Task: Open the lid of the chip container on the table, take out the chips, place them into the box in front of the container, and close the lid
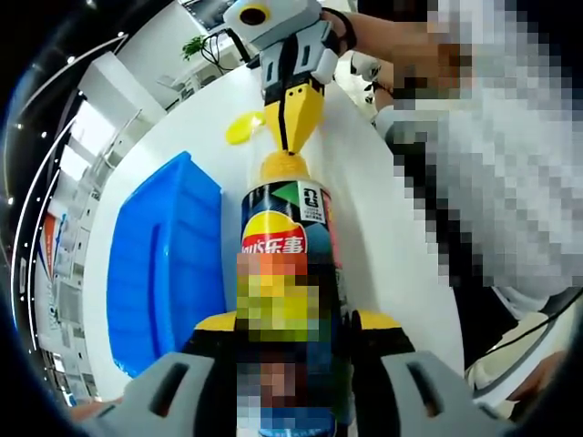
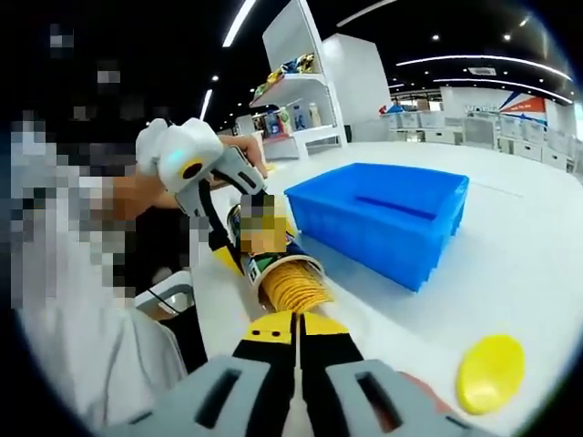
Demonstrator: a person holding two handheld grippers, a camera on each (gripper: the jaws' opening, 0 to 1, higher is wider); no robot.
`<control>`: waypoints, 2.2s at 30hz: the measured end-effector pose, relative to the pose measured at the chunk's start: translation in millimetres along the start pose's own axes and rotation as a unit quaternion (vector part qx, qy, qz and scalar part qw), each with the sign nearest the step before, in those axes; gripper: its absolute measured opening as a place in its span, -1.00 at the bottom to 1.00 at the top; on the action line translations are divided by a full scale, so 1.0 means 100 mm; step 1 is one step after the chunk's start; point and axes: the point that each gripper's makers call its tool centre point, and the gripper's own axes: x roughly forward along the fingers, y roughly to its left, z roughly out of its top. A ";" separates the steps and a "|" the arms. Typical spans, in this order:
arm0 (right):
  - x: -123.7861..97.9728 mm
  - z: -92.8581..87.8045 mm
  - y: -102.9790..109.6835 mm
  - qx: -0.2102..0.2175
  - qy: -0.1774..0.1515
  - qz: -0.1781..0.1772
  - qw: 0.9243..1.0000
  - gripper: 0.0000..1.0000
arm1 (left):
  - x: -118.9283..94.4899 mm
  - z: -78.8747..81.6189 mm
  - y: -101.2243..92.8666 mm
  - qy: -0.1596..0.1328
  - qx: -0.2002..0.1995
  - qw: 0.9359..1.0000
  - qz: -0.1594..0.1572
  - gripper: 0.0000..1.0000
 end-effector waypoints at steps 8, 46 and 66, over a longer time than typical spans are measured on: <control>-0.03 0.00 0.00 0.001 -0.003 -0.003 1.000 -0.95 | 0.00 0.00 0.00 0.001 0.000 1.000 0.001 -0.06; -0.14 0.07 -0.10 0.034 -0.013 -0.017 0.999 -0.99 | 0.03 -0.01 0.01 0.005 0.002 1.000 0.002 -0.04; -0.17 0.04 -0.12 0.010 0.001 -0.037 0.999 -0.97 | 0.05 -0.02 0.02 0.008 0.008 1.000 0.007 -0.03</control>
